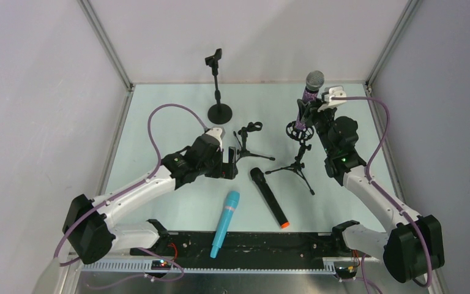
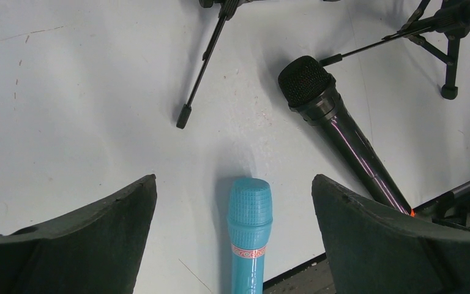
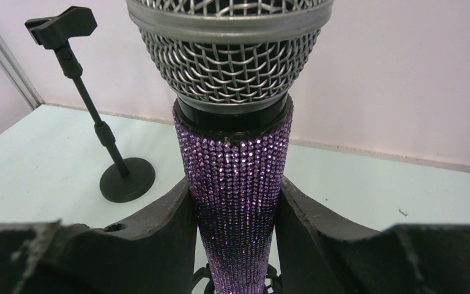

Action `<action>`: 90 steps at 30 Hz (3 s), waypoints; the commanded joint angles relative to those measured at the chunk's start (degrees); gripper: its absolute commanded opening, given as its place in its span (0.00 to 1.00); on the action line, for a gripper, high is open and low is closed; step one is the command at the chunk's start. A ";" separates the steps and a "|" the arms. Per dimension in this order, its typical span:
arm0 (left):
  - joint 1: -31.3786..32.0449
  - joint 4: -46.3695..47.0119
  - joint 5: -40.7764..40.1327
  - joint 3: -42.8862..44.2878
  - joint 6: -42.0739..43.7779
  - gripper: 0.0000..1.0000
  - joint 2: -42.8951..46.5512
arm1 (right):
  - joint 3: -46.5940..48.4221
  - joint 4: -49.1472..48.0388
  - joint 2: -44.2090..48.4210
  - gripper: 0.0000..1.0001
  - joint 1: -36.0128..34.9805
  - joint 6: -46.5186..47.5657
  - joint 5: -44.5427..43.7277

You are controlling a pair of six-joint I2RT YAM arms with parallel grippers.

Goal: Attach the microphones to the stand

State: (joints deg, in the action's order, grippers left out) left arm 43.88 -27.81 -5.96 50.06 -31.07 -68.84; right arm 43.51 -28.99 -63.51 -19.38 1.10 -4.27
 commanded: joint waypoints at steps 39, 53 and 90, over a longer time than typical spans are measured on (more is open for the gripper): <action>0.34 0.47 1.36 1.91 -0.13 1.00 -2.68 | 0.06 8.44 0.73 0.00 0.31 -3.70 0.48; 0.44 0.46 1.99 1.94 -0.45 1.00 -2.27 | 3.67 20.77 5.88 0.00 0.22 -3.56 3.46; 0.86 0.47 1.44 1.35 -0.92 1.00 -2.75 | 17.79 34.78 4.18 0.00 -0.54 1.51 7.07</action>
State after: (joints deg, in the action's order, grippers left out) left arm 44.31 -27.79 -4.32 50.06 -31.48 -71.26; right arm 57.01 6.74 -58.98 -19.44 1.10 2.42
